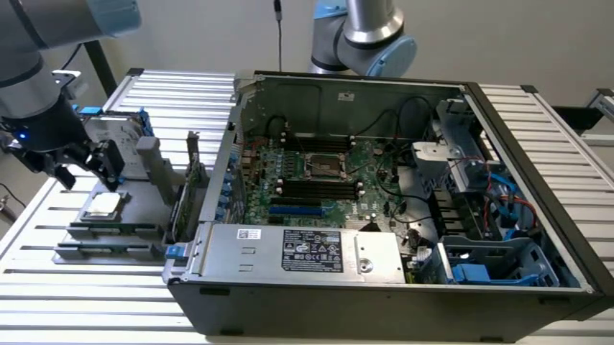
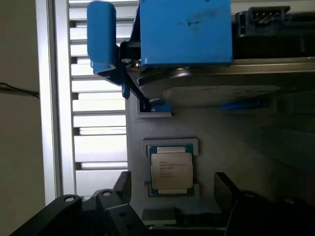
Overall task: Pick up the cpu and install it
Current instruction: 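Pick up the cpu and move it towards the insertion slot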
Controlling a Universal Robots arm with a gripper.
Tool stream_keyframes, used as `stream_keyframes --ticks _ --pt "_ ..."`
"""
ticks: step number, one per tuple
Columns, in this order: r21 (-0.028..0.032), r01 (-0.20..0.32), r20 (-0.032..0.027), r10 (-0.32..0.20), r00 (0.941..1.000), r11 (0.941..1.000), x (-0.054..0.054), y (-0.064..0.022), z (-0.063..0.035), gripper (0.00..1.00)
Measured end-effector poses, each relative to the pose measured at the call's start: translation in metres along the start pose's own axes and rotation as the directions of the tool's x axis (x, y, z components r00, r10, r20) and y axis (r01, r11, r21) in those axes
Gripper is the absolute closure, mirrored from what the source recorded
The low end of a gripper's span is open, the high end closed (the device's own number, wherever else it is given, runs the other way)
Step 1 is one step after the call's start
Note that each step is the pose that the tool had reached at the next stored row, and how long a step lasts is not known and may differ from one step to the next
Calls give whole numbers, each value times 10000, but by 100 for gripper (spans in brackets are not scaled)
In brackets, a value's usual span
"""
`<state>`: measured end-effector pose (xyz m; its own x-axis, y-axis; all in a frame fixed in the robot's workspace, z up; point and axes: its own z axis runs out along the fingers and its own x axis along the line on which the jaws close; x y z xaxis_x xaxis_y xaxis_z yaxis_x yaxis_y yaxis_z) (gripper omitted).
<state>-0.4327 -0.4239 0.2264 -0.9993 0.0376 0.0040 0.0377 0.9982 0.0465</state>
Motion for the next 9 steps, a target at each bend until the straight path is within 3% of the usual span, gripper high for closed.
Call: stream_keyframes --ticks 9 --pt "0 -1 0 1 10000 10000 1 -27 162 23"
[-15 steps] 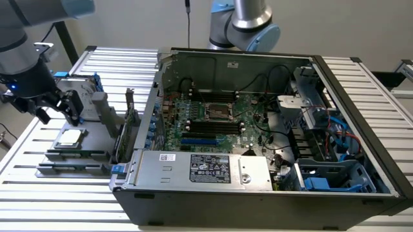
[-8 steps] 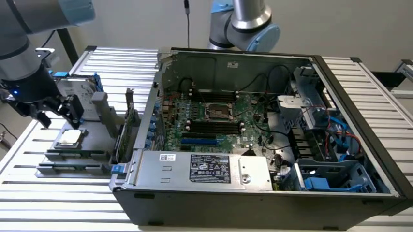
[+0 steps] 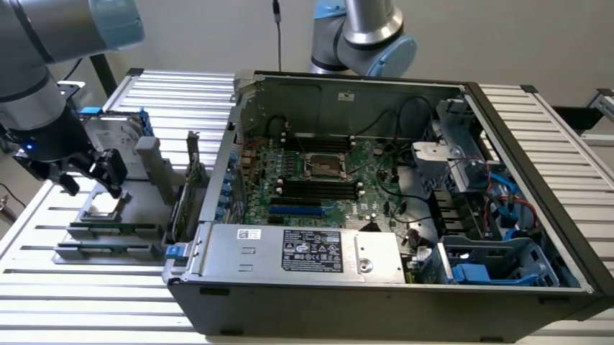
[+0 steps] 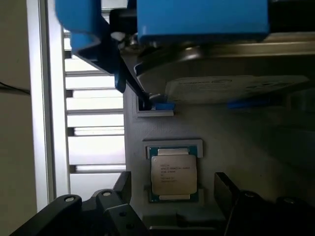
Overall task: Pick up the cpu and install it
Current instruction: 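Pick up the cpu and move it towards the insertion slot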
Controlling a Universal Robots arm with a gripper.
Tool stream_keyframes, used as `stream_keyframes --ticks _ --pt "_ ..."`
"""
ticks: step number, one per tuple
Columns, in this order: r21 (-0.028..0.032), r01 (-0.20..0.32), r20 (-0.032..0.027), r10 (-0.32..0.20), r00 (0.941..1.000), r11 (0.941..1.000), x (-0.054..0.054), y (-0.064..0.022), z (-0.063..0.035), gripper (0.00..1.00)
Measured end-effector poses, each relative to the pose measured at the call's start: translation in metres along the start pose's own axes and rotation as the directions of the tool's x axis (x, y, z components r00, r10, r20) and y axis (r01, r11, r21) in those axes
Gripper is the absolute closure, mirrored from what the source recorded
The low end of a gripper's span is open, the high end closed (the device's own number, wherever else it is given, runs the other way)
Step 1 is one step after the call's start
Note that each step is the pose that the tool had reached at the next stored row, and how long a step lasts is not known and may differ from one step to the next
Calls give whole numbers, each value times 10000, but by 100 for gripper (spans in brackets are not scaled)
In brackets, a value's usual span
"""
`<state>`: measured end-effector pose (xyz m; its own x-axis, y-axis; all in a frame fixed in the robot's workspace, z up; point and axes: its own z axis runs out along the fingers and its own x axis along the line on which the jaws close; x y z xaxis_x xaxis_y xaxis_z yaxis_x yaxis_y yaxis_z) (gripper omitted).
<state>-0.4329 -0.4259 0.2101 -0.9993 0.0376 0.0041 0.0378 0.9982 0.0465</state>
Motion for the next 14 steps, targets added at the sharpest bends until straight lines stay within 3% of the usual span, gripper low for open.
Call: stream_keyframes --ticks 8,14 --pt "0 -1 0 1 10000 10000 -2 -29 144 23" --pt "1 0 -3 0 10000 10000 -4 -30 155 23"
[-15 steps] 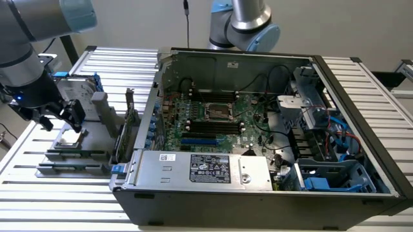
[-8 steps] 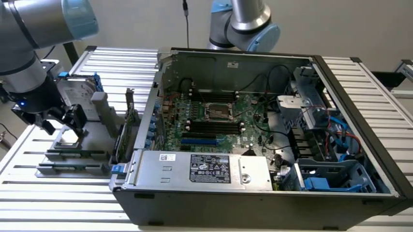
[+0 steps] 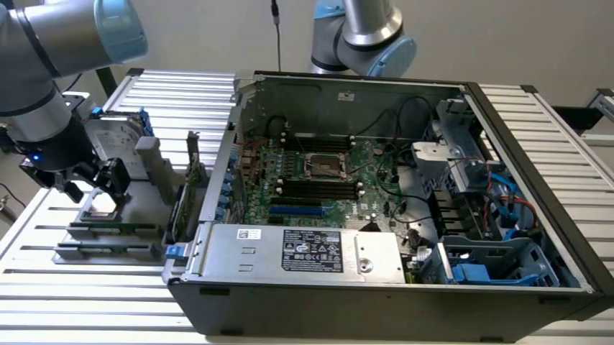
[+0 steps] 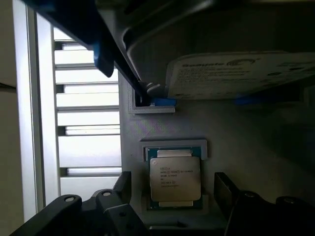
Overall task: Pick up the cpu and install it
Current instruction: 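Pick up the cpu and move it towards the insertion slot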
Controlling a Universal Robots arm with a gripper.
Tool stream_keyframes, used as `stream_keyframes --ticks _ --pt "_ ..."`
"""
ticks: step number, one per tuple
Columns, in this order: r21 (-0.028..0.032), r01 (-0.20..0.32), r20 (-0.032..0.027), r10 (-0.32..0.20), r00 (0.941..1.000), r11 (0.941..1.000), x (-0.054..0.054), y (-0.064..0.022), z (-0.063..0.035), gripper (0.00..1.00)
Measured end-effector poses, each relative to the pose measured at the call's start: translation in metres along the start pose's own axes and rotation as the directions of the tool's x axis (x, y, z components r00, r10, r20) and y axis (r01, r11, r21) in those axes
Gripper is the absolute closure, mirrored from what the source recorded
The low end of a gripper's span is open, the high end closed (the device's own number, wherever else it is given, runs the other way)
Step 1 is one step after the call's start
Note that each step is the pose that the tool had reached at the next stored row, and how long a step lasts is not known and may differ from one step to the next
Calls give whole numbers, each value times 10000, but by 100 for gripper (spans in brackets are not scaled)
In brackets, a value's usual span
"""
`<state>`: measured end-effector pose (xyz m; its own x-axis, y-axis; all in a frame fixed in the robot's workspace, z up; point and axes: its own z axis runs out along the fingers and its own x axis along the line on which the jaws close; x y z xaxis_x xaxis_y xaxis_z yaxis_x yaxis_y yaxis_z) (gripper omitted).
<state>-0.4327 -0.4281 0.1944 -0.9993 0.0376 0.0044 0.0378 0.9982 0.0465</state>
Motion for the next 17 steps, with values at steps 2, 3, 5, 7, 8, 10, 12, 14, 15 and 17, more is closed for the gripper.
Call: stream_keyframes --ticks 2,3,5,7,8,10,12,14,15,17 --pt "0 0 0 0 10000 10000 0 0 2 23" --pt "-1 0 2 0 10000 10000 0 0 5 23" --pt "-2 0 3 0 10000 10000 -1 -1 18 23" --pt "0 0 1 0 10000 10000 0 -1 31 23" --pt "1 0 -1 0 10000 10000 0 -2 34 23" --pt "1 -1 -1 1 10000 10000 -1 -2 39 23" --pt "0 0 0 0 10000 10000 -1 -2 42 23" --pt "-1 0 0 0 10000 10000 -3 -2 45 23" --pt "-1 0 1 0 10000 10000 -5 -2 48 23" --pt "0 0 1 0 10000 10000 -5 -2 53 23"
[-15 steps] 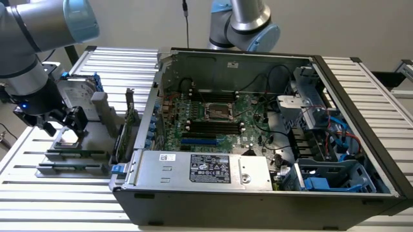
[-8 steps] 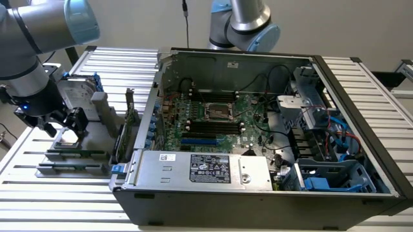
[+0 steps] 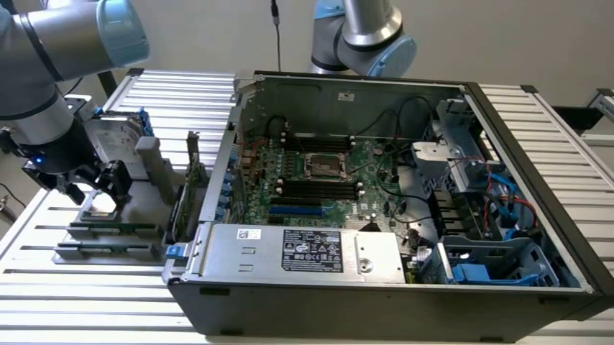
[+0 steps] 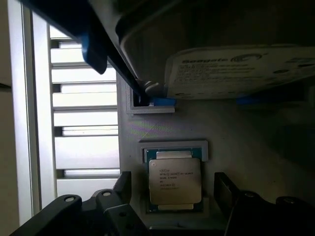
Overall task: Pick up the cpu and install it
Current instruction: 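Pick up the cpu and move it towards the insertion slot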
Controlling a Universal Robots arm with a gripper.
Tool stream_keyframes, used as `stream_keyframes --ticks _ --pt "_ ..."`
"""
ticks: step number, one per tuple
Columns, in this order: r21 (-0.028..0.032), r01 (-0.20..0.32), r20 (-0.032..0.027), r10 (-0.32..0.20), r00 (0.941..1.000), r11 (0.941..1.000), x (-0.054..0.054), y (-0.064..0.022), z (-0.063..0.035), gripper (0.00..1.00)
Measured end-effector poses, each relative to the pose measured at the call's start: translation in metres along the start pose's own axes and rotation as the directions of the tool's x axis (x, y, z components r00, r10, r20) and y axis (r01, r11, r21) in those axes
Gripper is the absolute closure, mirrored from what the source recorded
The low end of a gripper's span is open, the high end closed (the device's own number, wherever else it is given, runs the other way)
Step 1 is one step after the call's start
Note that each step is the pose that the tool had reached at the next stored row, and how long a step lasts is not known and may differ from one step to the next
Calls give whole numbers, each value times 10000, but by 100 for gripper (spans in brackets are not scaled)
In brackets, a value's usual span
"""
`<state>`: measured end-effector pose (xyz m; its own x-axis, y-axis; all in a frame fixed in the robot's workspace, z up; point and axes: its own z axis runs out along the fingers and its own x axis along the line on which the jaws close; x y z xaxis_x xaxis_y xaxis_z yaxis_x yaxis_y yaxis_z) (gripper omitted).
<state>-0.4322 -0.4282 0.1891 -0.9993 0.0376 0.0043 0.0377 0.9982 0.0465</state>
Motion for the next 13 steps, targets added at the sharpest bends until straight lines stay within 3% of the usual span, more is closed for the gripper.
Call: stream_keyframes --ticks 13 --pt "0 0 -1 0 10000 10000 -4 -2 38 23"
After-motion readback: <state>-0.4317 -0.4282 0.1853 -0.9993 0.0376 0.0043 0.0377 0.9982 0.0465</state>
